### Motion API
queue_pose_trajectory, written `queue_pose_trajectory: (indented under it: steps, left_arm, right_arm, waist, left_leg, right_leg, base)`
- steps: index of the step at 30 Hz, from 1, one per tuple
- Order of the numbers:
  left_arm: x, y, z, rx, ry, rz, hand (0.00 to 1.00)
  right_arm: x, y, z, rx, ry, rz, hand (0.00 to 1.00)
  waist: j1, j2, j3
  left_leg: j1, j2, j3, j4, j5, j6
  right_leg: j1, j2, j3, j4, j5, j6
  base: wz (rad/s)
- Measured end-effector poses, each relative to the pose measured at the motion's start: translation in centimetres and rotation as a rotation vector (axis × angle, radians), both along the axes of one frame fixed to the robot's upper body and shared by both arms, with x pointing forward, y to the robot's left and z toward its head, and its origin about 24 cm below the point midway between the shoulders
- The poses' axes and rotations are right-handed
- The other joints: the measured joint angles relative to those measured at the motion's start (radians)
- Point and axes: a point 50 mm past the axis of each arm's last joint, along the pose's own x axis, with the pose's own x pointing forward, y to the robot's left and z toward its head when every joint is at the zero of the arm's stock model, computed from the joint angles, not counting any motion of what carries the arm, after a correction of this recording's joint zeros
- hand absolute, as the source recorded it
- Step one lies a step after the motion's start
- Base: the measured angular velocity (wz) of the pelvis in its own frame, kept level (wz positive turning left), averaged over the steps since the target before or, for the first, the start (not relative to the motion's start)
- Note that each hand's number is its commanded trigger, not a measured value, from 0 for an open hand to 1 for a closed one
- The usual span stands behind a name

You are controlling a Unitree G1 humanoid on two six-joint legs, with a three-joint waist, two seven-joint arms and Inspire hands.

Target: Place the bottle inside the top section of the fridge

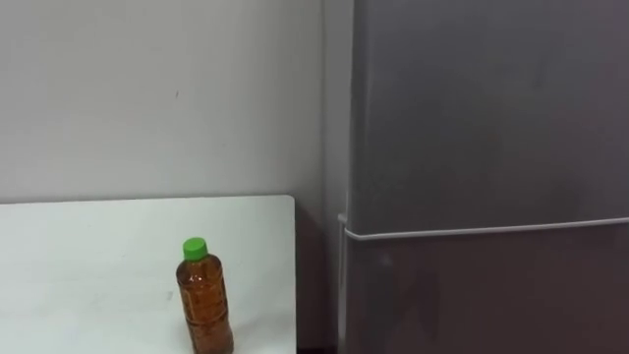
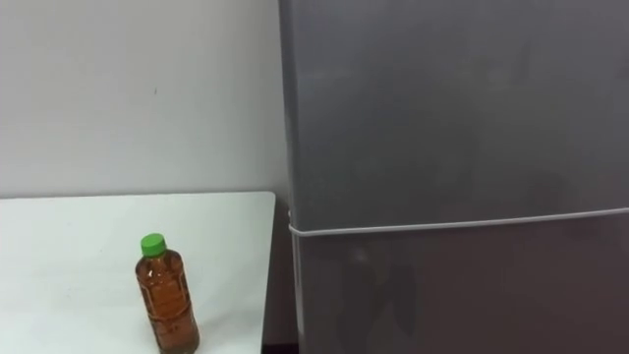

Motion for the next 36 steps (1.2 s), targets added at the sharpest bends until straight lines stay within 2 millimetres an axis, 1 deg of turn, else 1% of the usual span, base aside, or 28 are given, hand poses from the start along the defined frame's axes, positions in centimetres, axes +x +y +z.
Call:
queue_pose_trajectory:
  steps: [2, 5, 7, 8, 10, 11, 13, 14, 15, 17, 18, 20, 21, 22, 23, 24, 25, 26, 27, 28, 29, 30, 31, 32, 33, 34, 35, 36]
  left_arm:
    - [0.5, 0.4, 0.2, 0.014, -0.03, 0.042, 0.0]
    - [1.7, 1.4, 0.7, 0.049, -0.096, 0.132, 0.0]
    - [3.2, 2.6, 1.4, 0.089, -0.187, 0.229, 0.0]
    - [3.6, 2.8, 1.6, 0.098, -0.209, 0.243, 0.0]
    - [5.6, 3.3, 2.6, 0.119, -0.311, 0.289, 0.0]
    - [6.2, 3.5, 3.0, 0.119, -0.347, 0.306, 0.0]
    - [8.5, 4.4, 4.6, 0.151, -0.479, 0.334, 0.0]
    - [9.2, 4.7, 5.1, 0.163, -0.512, 0.339, 0.0]
    - [10.3, 5.2, 6.3, 0.192, -0.58, 0.347, 0.0]
    - [12.6, 6.1, 8.8, 0.253, -0.719, 0.349, 0.0]
    - [13.2, 6.4, 9.2, 0.265, -0.742, 0.347, 0.0]
    - [14.2, 6.9, 10.7, 0.296, -0.807, 0.359, 0.0]
    - [15.0, 7.0, 12.0, 0.316, -0.865, 0.364, 0.0]
    - [15.7, 7.1, 13.4, 0.337, -0.928, 0.36, 0.0]
    - [15.9, 7.2, 14.0, 0.347, -0.958, 0.354, 0.0]
    - [16.4, 7.3, 15.3, 0.36, -1.015, 0.352, 0.0]
    - [16.7, 7.4, 16.5, 0.372, -1.07, 0.351, 0.0]
    - [16.8, 7.5, 17.2, 0.38, -1.099, 0.352, 0.0]
    - [17.1, 7.6, 18.6, 0.395, -1.163, 0.348, 0.0]
    - [17.3, 7.6, 20.1, 0.41, -1.226, 0.345, 0.0]
    - [17.4, 7.5, 20.8, 0.415, -1.257, 0.344, 0.0]
    - [17.5, 7.4, 22.0, 0.424, -1.308, 0.338, 0.0]
    - [17.6, 7.3, 23.0, 0.429, -1.354, 0.328, 0.0]
    - [17.6, 7.2, 23.6, 0.433, -1.38, 0.322, 0.0]
    - [17.7, 6.9, 25.0, 0.44, -1.44, 0.303, 0.0]
    - [17.6, 6.7, 26.1, 0.461, -1.486, 0.27, 0.0]
    - [17.6, 6.4, 27.0, 0.478, -1.522, 0.24, 0.0]
    - [17.7, 6.3, 27.4, 0.481, -1.536, 0.227, 0.0]
  right_arm:
    - [0.0, -0.1, 0.0, 0.0, 0.001, 0.001, 0.0]
    - [0.1, -0.5, 0.1, -0.013, -0.005, 0.01, 0.0]
    - [0.1, -0.6, 0.2, -0.013, -0.011, 0.001, 0.0]
    - [0.2, -0.6, 0.2, -0.012, -0.014, 0.001, 0.0]
    - [0.3, -0.9, 0.2, -0.015, -0.019, 0.004, 0.0]
    - [0.3, -1.0, 0.3, -0.015, -0.021, 0.003, 0.0]
    - [0.2, -1.2, 0.3, -0.016, -0.022, 0.003, 0.0]
    - [0.2, -1.2, 0.3, -0.016, -0.023, 0.01, 0.0]
    - [0.2, -1.3, 0.4, -0.019, -0.025, 0.014, 0.0]
    - [0.4, -1.4, 0.4, -0.022, -0.032, 0.017, 0.0]
    - [0.5, -1.4, 0.4, -0.022, -0.036, 0.017, 0.0]
    - [0.8, -1.3, 0.4, -0.02, -0.05, 0.019, 0.0]
    - [1.1, -1.2, 0.4, -0.017, -0.062, 0.024, 0.0]
    - [1.0, -1.0, 0.4, -0.013, -0.057, 0.032, 0.0]
    - [0.8, -0.9, 0.4, -0.013, -0.053, 0.033, 0.0]
    - [0.7, -0.8, 0.3, -0.012, -0.05, 0.031, 0.0]
    - [0.7, -0.8, 0.3, -0.01, -0.052, 0.024, 0.0]
    - [0.8, -0.7, 0.3, -0.009, -0.055, 0.024, 0.0]
    - [0.8, -0.6, 0.3, -0.007, -0.057, 0.022, 0.0]
    - [0.7, -0.5, 0.3, -0.005, -0.054, 0.02, 0.0]
    - [0.7, -0.4, 0.3, -0.004, -0.052, 0.019, 0.0]
    - [0.7, -0.4, 0.2, -0.003, -0.052, 0.019, 0.0]
    - [0.7, -0.3, 0.2, 0.0, -0.052, 0.021, 0.0]
    - [0.7, -0.3, 0.2, 0.003, -0.053, 0.021, 0.0]
    - [0.7, -0.1, 0.2, 0.011, -0.056, 0.019, 0.0]
    - [0.8, -0.1, 0.2, 0.013, -0.064, 0.02, 0.0]
    - [0.6, -0.1, 0.2, 0.013, -0.062, 0.02, 0.0]
    - [0.6, -0.1, 0.2, 0.013, -0.061, 0.021, 0.0]
  waist:
    - [0.0, 0.004, 0.0004]
    - [0.0, 0.015, 0.0006]
    - [0.002, 0.022, 0.0006]
    - [0.003, 0.024, 0.0001]
    - [0.005, 0.033, 0.0004]
    - [0.006, 0.034, 0.0004]
    - [0.014, 0.035, 0.0003]
    - [0.018, 0.037, -0.0008]
    - [0.022, 0.04, -0.0018]
    - [0.025, 0.042, -0.0012]
    - [0.027, 0.04, 0.0004]
    - [0.027, 0.049, 0.0004]
    - [0.027, 0.052, -0.0005]
    - [0.026, 0.049, 0.0003]
    - [0.027, 0.049, 0.0001]
    - [0.03, 0.05, -0.0007]
    - [0.032, 0.048, -0.0059]
    - [0.032, 0.049, -0.0068]
    - [0.03, 0.047, -0.008]
    - [0.028, 0.047, -0.0067]
    - [0.027, 0.047, -0.0062]
    - [0.027, 0.043, -0.0053]
    - [0.027, 0.044, -0.0057]
    - [0.027, 0.043, -0.0056]
    - [0.027, 0.039, -0.0057]
    - [0.027, 0.038, -0.0079]
    - [0.029, 0.039, -0.0077]
    - [0.028, 0.04, -0.0076]
  left_leg:
    - [0.004, 0.0, 0.001, 0.002, 0.0, 0.0]
    - [0.01, 0.0, 0.002, 0.002, 0.0, 0.0]
    - [0.014, 0.001, 0.001, 0.002, 0.0, 0.0]
    - [0.015, 0.001, 0.003, 0.002, 0.0, 0.0]
    - [0.014, 0.001, 0.005, 0.002, 0.0, 0.0]
    - [0.015, 0.001, 0.005, 0.002, 0.0, 0.0]
    - [0.017, 0.002, 0.005, 0.001, 0.0, 0.0]
    - [0.016, 0.002, 0.004, 0.001, 0.0, 0.0]
    - [0.014, 0.002, 0.002, 0.001, 0.0, 0.0]
    - [0.015, 0.002, 0.0, 0.001, 0.0, 0.0]
    - [0.015, 0.001, 0.0, 0.0, 0.0, 0.0]
    - [0.015, 0.001, 0.001, 0.0, 0.0, 0.0]
    - [0.015, 0.001, 0.001, -0.001, 0.0, 0.0]
    - [0.015, 0.001, 0.001, 0.0, 0.0, 0.0]
    - [0.015, 0.001, 0.001, 0.0, 0.0, 0.0]
    - [0.014, 0.001, 0.002, 0.0, 0.0, 0.0]
    - [0.014, 0.001, 0.003, -0.001, 0.0, 0.0]
    - [0.014, 0.001, 0.003, 0.0, 0.0, 0.0]
    - [0.014, 0.001, 0.001, 0.001, 0.0, 0.0]
    - [0.014, 0.001, -0.001, 0.002, 0.0, 0.0]
    - [0.014, 0.0, -0.001, 0.002, 0.0, 0.0]
    - [0.014, 0.0, -0.001, 0.002, 0.0, 0.0]
    - [0.012, 0.0, -0.002, 0.002, 0.0, 0.0]
    - [0.009, 0.0, -0.003, 0.001, 0.0, 0.0]
    - [0.004, 0.0, -0.006, 0.001, 0.0, 0.0]
    - [-0.003, 0.0, -0.007, 0.002, 0.0, 0.0]
    - [-0.004, 0.0, -0.008, 0.003, 0.0, 0.0]
    - [-0.004, 0.0, -0.009, 0.004, 0.0, 0.0]
  right_leg:
    - [0.002, 0.0, -0.002, 0.0, 0.0, 0.0]
    - [0.006, 0.0, -0.001, 0.001, 0.0, 0.0]
    - [0.009, 0.0, -0.002, 0.002, 0.0, 0.0]
    - [0.009, 0.0, -0.001, 0.003, 0.0, 0.0]
    - [0.004, -0.001, 0.004, 0.008, 0.0, 0.0]
    - [0.003, -0.001, 0.004, 0.009, 0.0, 0.0]
    - [0.001, -0.001, 0.003, 0.015, 0.0, 0.0]
    - [0.0, -0.001, 0.0, 0.015, 0.0, 0.0]
    - [-0.002, -0.001, -0.002, 0.015, 0.0, 0.0]
    - [0.001, -0.001, -0.002, 0.015, 0.0, 0.0]
    - [0.001, -0.001, -0.002, 0.016, 0.0, 0.0]
    - [-0.001, -0.001, -0.002, 0.015, 0.0, 0.0]
    - [-0.002, -0.001, -0.002, 0.015, 0.0, 0.0]
    - [-0.004, 0.0, -0.001, 0.015, 0.0, 0.0]
    - [-0.004, 0.0, -0.001, 0.015, 0.0, 0.0]
    - [-0.006, 0.0, 0.0, 0.015, 0.0, 0.0]
    - [-0.008, 0.0, 0.002, 0.016, 0.0, 0.0]
    - [-0.008, 0.0, 0.002, 0.016, 0.0, 0.0]
    - [-0.007, 0.0, 0.0, 0.015, 0.0, 0.0]
    - [-0.005, 0.0, -0.001, 0.014, 0.0, 0.0]
    - [0.001, 0.0, -0.001, 0.014, 0.0, 0.0]
    - [0.002, 0.0, -0.002, 0.014, 0.0, 0.0]
    - [0.001, -0.001, -0.003, 0.014, 0.0, 0.0]
    - [-0.001, -0.001, -0.003, 0.014, 0.0, 0.0]
    - [-0.003, 0.0, -0.003, 0.014, 0.0, 0.0]
    - [-0.009, 0.0, -0.003, 0.014, 0.0, 0.0]
    - [-0.012, 0.0, -0.002, 0.014, 0.0, 0.0]
    - [-0.011, 0.0, -0.002, 0.014, 0.0, 0.0]
  base:
    - [0.0]
    - [-0.02]
    - [0.0]
    - [-0.04]
    - [-0.06]
    - [-0.04]
    - [-0.02]
    - [0.0]
    - [0.0]
    - [0.02]
    - [0.0]
    - [0.0]
    - [0.0]
    - [0.0]
    - [0.0]
    - [-0.05]
    - [-0.05]
    - [0.0]
    - [0.03]
    - [0.05]
    - [0.05]
    - [0.03]
    - [0.0]
    - [0.04]
    - [0.05]
    - [0.04]
    - [0.0]
    - [0.0]
